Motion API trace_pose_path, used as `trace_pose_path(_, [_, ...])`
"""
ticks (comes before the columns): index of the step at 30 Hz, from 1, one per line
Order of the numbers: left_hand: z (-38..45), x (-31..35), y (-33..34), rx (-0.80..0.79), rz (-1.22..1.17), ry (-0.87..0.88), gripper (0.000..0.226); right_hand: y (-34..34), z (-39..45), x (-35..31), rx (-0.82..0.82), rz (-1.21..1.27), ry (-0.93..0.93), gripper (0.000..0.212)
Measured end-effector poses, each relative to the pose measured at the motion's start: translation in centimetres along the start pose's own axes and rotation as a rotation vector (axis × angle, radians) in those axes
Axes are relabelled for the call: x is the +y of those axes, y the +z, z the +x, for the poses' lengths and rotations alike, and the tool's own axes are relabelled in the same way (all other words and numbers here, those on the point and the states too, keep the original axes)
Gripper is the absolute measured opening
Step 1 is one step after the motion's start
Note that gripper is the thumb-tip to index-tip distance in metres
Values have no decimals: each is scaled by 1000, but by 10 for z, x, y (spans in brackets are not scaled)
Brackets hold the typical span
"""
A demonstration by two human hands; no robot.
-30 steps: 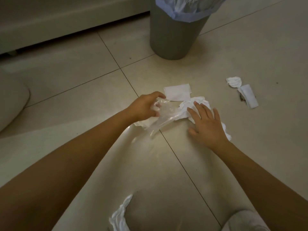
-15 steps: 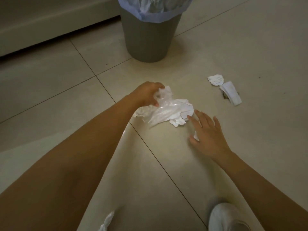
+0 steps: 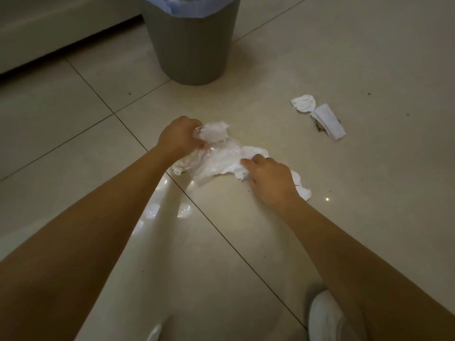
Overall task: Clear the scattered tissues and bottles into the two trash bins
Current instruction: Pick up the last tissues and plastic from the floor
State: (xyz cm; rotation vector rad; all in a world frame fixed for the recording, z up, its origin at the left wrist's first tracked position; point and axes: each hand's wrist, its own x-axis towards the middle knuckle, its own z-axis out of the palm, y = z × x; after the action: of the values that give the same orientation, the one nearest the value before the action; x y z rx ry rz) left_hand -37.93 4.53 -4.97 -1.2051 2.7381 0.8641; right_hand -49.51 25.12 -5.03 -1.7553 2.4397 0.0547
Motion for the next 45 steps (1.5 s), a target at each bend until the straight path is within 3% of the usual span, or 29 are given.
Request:
trace_pose_path(6, [-17, 7, -19, 27, -232, -76, 48, -16, -23, 20, 385, 0, 4, 27])
trace_pose_path(9, [-25, 22, -20, -51, -460, -58, 44, -22, -55, 45, 492, -3, 82, 26])
trace_pose_path(11, [-31, 37, -15, -119, -464, -16, 44, -14, -81, 61, 449, 1, 120, 27])
trace_pose_path(16, [-43, 64, 10, -243, -288, 73, 53, 16, -117, 73, -75, 34, 251, 60])
trace_pose_path(20, [-52, 61, 16, -263, -236, 93, 55, 19, -107, 61, -39, 141, 272, 58])
trace_pose_path(24, [-66, 48, 5, -148, -254, 88, 44, 16, -91, 44, 36, 110, 178, 45])
trace_pose_path(32, [-121, -2, -65, 191, -264, 126, 30, -47, -34, -36, 234, 107, -141, 49])
trace_pose_path(40, [-204, -81, -178, 648, -267, 39, 29, -135, 36, -169, 458, 178, -462, 47])
trace_pose_path(45, [-257, -128, -244, 899, -133, 47, 29, -182, 64, -265, 564, 261, -643, 46])
